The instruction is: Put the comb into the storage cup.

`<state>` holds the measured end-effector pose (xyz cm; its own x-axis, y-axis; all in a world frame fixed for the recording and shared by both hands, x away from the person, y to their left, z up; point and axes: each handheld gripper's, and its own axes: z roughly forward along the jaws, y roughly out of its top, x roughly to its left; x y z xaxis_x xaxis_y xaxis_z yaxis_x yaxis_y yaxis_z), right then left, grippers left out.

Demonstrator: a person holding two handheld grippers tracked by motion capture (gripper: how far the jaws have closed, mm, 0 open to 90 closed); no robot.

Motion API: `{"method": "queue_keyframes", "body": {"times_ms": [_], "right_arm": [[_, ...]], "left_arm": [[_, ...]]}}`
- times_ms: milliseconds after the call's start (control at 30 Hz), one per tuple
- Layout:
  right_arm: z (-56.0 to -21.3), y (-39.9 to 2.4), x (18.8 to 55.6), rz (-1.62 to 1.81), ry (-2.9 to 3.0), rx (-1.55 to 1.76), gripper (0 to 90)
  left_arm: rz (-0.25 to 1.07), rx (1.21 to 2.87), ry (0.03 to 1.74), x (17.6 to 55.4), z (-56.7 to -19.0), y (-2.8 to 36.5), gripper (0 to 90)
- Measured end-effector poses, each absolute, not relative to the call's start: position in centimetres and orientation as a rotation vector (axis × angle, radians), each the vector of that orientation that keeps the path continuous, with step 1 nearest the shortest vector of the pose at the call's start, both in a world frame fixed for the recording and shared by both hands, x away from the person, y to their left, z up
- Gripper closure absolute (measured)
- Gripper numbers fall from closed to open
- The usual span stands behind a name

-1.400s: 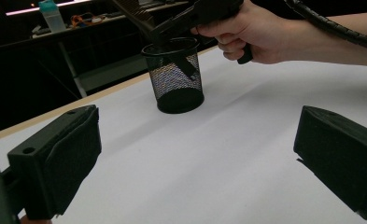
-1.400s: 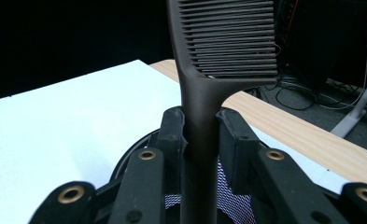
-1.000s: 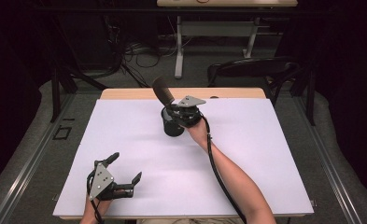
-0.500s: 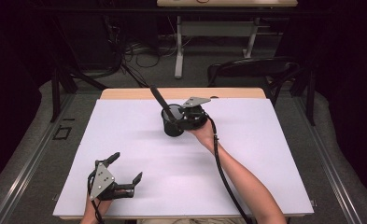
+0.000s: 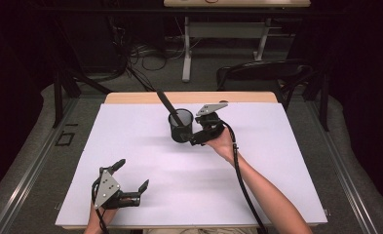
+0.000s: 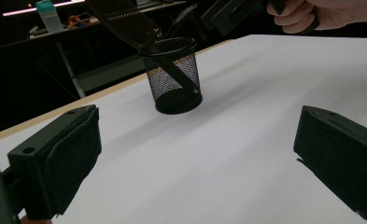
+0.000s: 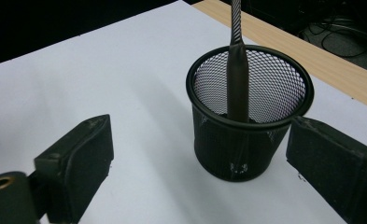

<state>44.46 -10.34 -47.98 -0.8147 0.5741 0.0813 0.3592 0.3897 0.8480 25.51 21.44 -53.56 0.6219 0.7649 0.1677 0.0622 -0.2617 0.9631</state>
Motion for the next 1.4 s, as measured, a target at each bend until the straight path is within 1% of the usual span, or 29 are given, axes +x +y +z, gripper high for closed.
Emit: {"method": "queue_keyframes", "body": {"times_ms": [233, 733, 1400], "right_arm": [[-47.6, -11.9, 43.3, 1.402, 2.443, 0.823, 3.4], [-48.1, -15.4, 41.4, 1.419, 2.448, 0.843, 1.8], [-49.1, -19.1, 38.9, 1.360, 2.449, 0.908, 0.0]], "left_arm": [[0.780, 1.724, 0.682, 25.6, -53.6, 21.4, 0.8], [0.780, 1.730, 0.686, 25.6, -53.6, 21.3, 0.8], [0.775, 1.727, 0.682, 25.7, -53.7, 21.4, 0.8]]}}
